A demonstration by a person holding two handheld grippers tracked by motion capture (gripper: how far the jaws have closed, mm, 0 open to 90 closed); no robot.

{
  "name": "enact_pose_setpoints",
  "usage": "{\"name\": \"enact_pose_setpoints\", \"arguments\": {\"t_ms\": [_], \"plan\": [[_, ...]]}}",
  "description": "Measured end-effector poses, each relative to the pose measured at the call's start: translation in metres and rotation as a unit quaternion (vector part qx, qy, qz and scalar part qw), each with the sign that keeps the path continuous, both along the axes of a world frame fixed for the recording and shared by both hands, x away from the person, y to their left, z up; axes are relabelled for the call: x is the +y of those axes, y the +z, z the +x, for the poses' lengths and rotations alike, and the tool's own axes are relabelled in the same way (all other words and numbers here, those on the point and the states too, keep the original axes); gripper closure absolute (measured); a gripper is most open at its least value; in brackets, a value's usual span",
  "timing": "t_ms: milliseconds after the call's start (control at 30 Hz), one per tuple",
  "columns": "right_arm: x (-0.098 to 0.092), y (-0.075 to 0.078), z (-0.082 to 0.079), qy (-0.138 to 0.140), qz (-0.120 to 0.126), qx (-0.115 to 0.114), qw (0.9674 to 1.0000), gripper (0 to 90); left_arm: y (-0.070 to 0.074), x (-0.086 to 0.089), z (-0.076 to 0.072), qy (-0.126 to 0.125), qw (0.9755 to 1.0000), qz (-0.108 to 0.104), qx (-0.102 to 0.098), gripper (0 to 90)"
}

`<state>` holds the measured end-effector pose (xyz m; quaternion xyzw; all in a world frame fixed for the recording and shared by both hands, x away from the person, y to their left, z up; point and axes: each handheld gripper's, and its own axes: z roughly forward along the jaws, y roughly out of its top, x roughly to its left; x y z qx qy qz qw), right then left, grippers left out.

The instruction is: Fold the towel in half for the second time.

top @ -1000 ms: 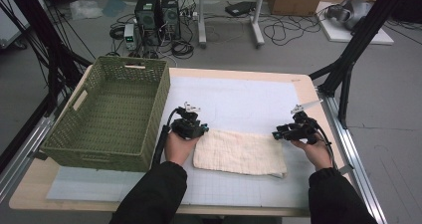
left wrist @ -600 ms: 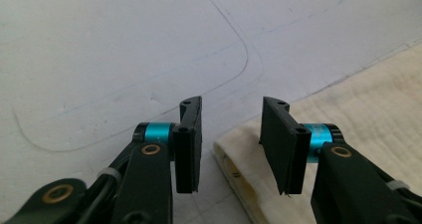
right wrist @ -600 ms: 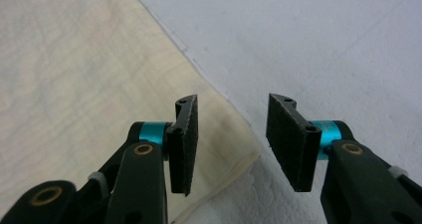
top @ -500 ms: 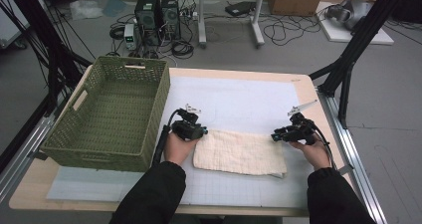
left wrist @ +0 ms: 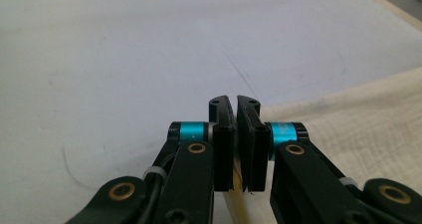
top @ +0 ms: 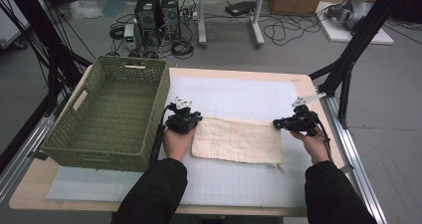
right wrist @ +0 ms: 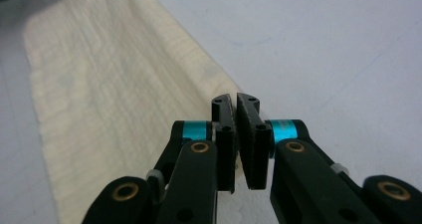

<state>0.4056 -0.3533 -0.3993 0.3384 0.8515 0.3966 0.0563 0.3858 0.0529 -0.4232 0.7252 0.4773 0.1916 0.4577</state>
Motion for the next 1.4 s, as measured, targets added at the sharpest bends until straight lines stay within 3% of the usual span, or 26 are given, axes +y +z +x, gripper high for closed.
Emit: {"name": "enact_pose_setpoints", "arguments": {"t_ms": [67,133,200,433,533,667,767,833,933,1067,1167,1233,1267,1300,1333,1400], "plan": [[0.001,-0.002,-0.002,0.003,-0.003,0.007,1.0,86.3,0.001,0.0,-0.004,-0.018,0.9996,0.021,-0.005,85.0],[0.002,-0.005,-0.008,0.008,-0.007,0.005,0.9999,86.2,0.002,0.001,-0.011,-0.026,0.9988,0.033,-0.025,84.9],[0.0,-0.005,-0.015,0.011,0.009,0.002,0.9999,85.9,0.004,0.002,-0.017,-0.032,0.9987,0.032,-0.025,84.7],[0.002,0.003,-0.047,0.045,0.012,-0.032,0.9984,85.5,0.004,0.005,-0.05,-0.061,0.9963,0.044,-0.041,84.6],[0.001,0.0,-0.061,0.057,0.014,-0.03,0.9978,84.7,-0.001,0.007,-0.065,-0.076,0.9952,0.049,-0.036,84.2],[0.004,-0.012,-0.075,0.07,0.0,-0.012,0.9975,82.5,-0.011,0.009,-0.079,-0.097,0.993,0.066,-0.011,82.3],[0.003,-0.021,-0.082,0.08,-0.007,0.006,0.9968,78.1,-0.016,0.013,-0.086,-0.108,0.9925,0.057,0.006,80.2],[0.002,-0.023,-0.084,0.081,-0.005,0.017,0.9966,69.8,-0.012,0.016,-0.088,-0.114,0.9919,0.057,0.008,73.7],[-0.002,-0.012,-0.085,0.064,0.015,-0.001,0.9978,63.6,-0.003,0.017,-0.088,-0.112,0.993,0.037,0.002,65.5],[0.002,-0.002,-0.077,0.052,0.034,-0.011,0.998,62.2,0.004,0.011,-0.076,-0.107,0.994,0.023,0.002,61.5],[0.013,-0.007,-0.07,0.064,0.035,0.004,0.9974,62.9,-0.002,0.006,-0.067,-0.106,0.9938,0.021,0.027,70.5],[0.019,-0.014,-0.068,0.069,0.02,0.018,0.9972,65.7,-0.008,0.002,-0.065,-0.121,0.9902,0.045,0.053,80.6],[0.02,-0.018,-0.068,0.076,0.014,0.025,0.9967,71.3,-0.01,0.001,-0.066,-0.128,0.9881,0.061,0.059,85.5],[0.02,-0.02,-0.07,0.08,0.008,0.032,0.9963,78.0,-0.01,0.001,-0.068,-0.133,0.987,0.068,0.06,87.9],[0.02,-0.023,-0.072,0.086,0.002,0.035,0.9957,84.1,-0.009,0.001,-0.07,-0.131,0.9877,0.064,0.056,88.5],[0.021,-0.027,-0.075,0.094,-0.009,0.04,0.9947,87.2,-0.007,0.004,-0.072,-0.129,0.9883,0.06,0.055,88.9]]}}
